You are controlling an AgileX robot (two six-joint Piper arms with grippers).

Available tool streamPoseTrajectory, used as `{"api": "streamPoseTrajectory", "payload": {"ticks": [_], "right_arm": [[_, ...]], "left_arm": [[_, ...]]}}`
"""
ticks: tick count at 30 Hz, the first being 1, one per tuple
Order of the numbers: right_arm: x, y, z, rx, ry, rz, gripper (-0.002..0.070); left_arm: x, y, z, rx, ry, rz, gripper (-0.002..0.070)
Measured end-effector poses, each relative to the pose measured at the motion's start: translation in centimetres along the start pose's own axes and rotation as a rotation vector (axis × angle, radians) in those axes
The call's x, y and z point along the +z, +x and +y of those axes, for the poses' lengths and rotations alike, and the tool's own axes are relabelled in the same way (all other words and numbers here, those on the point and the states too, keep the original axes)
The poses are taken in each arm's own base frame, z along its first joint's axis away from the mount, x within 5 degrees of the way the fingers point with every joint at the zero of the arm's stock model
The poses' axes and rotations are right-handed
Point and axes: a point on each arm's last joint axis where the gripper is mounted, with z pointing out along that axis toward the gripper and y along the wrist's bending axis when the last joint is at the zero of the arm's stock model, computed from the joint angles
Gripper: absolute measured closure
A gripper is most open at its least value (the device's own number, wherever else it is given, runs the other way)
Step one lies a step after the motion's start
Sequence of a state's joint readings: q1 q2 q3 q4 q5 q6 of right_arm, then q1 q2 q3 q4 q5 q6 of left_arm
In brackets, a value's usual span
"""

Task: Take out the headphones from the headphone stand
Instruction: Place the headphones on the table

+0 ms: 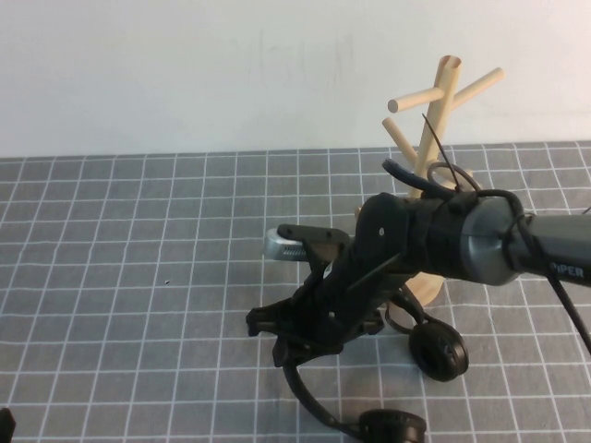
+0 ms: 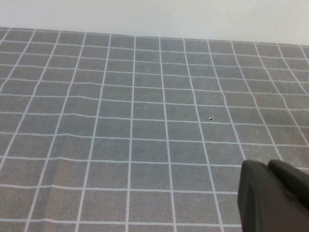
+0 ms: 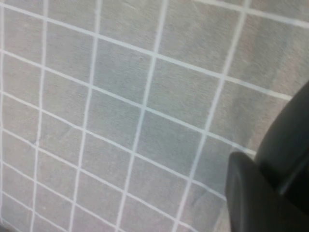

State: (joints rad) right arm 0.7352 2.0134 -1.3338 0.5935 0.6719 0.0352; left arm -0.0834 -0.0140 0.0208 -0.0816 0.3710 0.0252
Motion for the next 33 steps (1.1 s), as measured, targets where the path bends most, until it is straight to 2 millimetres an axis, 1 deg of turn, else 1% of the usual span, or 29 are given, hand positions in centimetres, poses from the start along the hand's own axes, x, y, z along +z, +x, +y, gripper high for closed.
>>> {"api": "streamPoseTrajectory", "payload": {"ticks": [5, 8, 13, 19, 25, 27, 29, 30, 31, 33], "right_arm": [[0.2, 0.0, 0.3, -0.017, -0.002, 0.001, 0.0610], [0.7, 0.0, 0.2, -0.013, -0.003, 0.008, 0.0609], [1.3, -0.1, 0.0, -0.012, -0.001, 0.006, 0.0568], [1.6, -0.1, -0.1, -0.024, 0.004, 0.007, 0.0475], [1.6, -0.1, -0.1, -0.032, 0.008, 0.006, 0.0307], [1.5, -0.1, -0.1, -0.049, 0.017, 0.004, 0.0286], [0.8, -0.1, 0.1, -0.072, 0.022, 0.000, 0.0294], [0.1, 0.0, 0.4, -0.087, 0.022, -0.002, 0.0311], [-0.8, 0.0, 0.7, -0.104, 0.020, -0.011, 0.0339], [-2.9, 0.1, 1.6, -0.140, 0.009, -0.037, 0.0418]], "left_arm": [[0.0, 0.0, 0.0, 0.000, 0.000, 0.000, 0.0679], [0.0, 0.0, 0.0, 0.000, 0.000, 0.000, 0.0679], [0.0, 0.0, 0.0, 0.000, 0.000, 0.000, 0.0679], [0.0, 0.0, 0.0, 0.000, 0.000, 0.000, 0.0679], [0.0, 0.0, 0.0, 0.000, 0.000, 0.000, 0.0680], [0.0, 0.0, 0.0, 0.000, 0.000, 0.000, 0.0679], [0.0, 0.0, 0.0, 0.000, 0.000, 0.000, 0.0679], [0.0, 0.0, 0.0, 0.000, 0.000, 0.000, 0.0679], [0.0, 0.0, 0.0, 0.000, 0.000, 0.000, 0.0679], [0.0, 0.0, 0.0, 0.000, 0.000, 0.000, 0.0679]]}}
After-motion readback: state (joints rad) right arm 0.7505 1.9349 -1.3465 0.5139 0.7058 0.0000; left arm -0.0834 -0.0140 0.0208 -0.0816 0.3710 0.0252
